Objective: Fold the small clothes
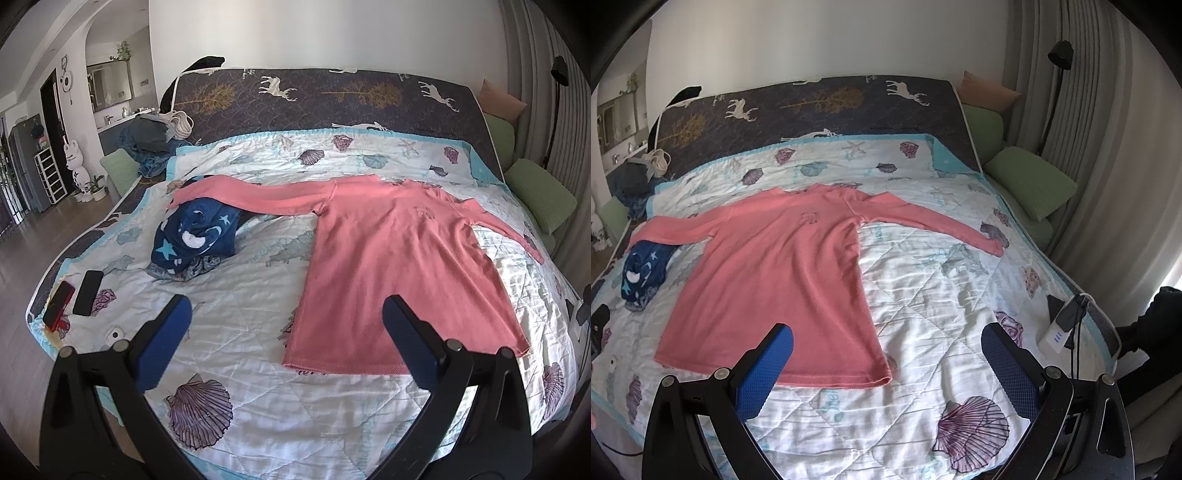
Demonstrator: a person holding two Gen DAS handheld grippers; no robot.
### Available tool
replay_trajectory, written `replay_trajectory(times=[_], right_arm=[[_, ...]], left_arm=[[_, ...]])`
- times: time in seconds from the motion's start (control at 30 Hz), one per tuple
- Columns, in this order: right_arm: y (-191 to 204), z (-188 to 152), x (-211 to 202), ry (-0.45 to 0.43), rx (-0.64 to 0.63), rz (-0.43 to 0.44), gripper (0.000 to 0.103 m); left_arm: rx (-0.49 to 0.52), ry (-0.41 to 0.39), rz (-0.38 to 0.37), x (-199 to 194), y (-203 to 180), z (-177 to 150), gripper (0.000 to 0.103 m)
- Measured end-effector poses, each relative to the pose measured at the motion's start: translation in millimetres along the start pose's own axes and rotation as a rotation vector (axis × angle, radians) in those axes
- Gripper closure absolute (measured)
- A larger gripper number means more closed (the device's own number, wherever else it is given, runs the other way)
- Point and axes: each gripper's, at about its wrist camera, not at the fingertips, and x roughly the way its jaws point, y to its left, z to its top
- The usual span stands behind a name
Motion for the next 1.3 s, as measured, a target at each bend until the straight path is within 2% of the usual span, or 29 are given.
replay_trajectory(times=[0.33, 0.5, 0.63, 0.77, 1.17, 1.3], right_arm=[[-1, 0, -1, -0.002, 0.004, -0.001, 0.0], [-5, 1, -3, -0.009, 0.036, 0.028, 0.0], [-4, -1, 4, 0.004, 0.01, -0.011, 0.0], [-7, -4, 8, 0.017, 0.027, 0.041, 0.0], [-11, -4, 8, 0.009, 0.029, 0.017, 0.0], [-14, -2, 9, 0.0, 0.016, -0.041, 0.0]], left_arm=[[0.012, 0.002, 0.006, -1, -1, 3, 0.0], [0.026, -0.004, 0.01, -3, -3, 5, 0.0], [0.031, -0.006, 0.009, -3, -5, 5, 0.0], [0.03, -0.004, 0.001, -2, -6, 4, 0.0], [0.048, -0.005, -0.001, 0, -16, 1, 0.0], [0.086, -0.021, -0.028, 0, -28, 4, 0.0]])
